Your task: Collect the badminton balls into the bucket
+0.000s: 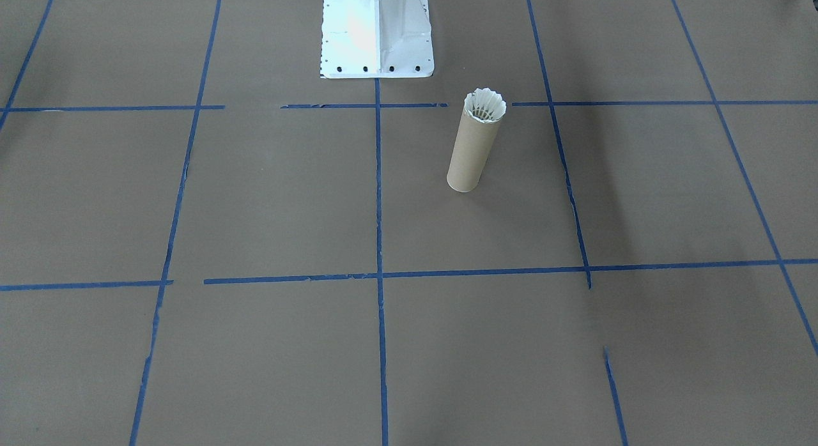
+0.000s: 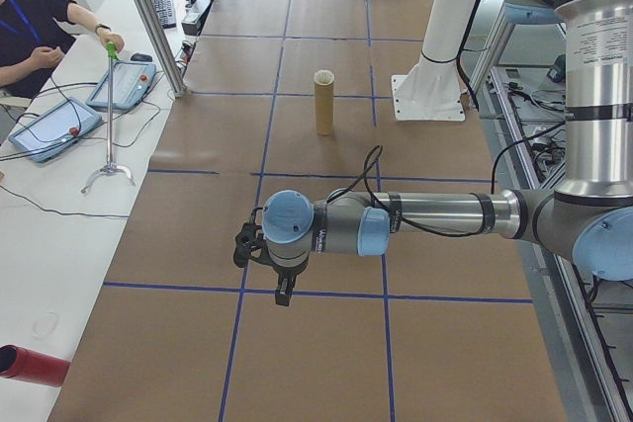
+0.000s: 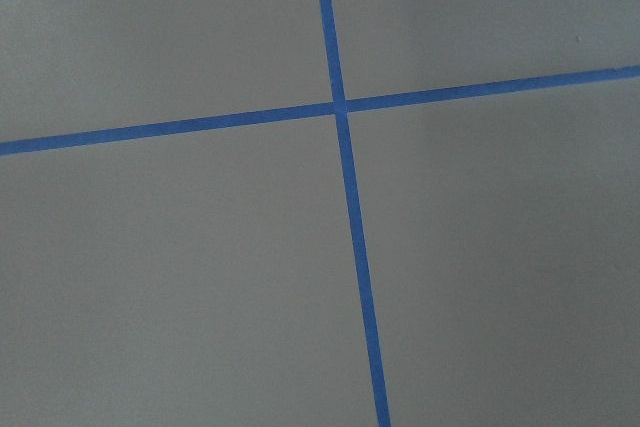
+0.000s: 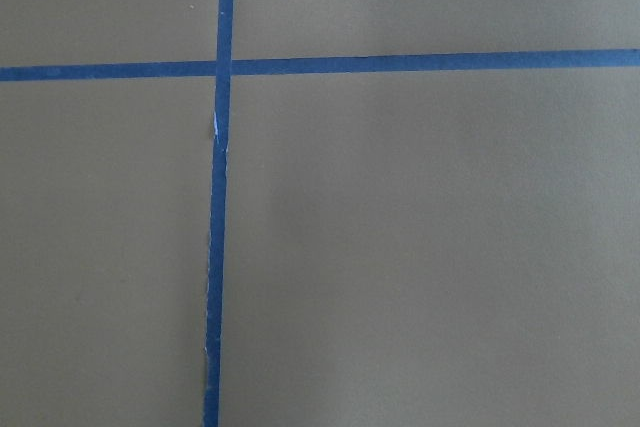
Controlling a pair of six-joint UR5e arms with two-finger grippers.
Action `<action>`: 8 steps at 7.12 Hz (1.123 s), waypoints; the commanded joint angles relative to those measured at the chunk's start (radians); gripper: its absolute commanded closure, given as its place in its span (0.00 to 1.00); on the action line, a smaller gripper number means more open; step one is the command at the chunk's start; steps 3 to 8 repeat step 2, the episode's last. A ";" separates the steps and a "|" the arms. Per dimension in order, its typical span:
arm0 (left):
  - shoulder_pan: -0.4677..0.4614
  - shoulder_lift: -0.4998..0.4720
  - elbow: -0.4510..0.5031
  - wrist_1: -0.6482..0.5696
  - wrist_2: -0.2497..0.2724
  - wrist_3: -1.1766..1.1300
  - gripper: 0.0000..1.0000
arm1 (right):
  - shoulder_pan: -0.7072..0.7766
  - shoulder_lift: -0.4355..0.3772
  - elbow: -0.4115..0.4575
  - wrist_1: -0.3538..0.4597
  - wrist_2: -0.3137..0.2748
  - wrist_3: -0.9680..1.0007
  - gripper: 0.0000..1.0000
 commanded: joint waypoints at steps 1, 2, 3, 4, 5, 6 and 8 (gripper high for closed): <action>-0.001 -0.001 -0.002 0.000 0.000 0.000 0.00 | 0.000 0.000 0.000 0.000 0.000 0.000 0.00; -0.001 -0.001 -0.002 0.000 0.000 0.000 0.00 | 0.000 -0.001 0.000 0.000 0.000 0.000 0.00; -0.001 -0.001 -0.002 0.000 0.000 0.000 0.00 | 0.000 -0.001 0.000 0.000 0.000 0.000 0.00; -0.001 -0.001 -0.002 0.000 0.000 0.000 0.00 | 0.000 -0.001 0.000 0.000 0.000 0.000 0.00; -0.001 -0.001 -0.002 0.000 0.000 0.000 0.00 | 0.000 -0.001 0.000 0.000 0.000 0.000 0.00; -0.001 -0.001 -0.002 0.000 0.000 0.000 0.00 | 0.000 -0.001 0.000 0.000 0.000 0.000 0.00; -0.001 -0.001 -0.002 0.000 0.000 0.000 0.00 | 0.000 -0.001 0.000 0.000 0.000 0.000 0.00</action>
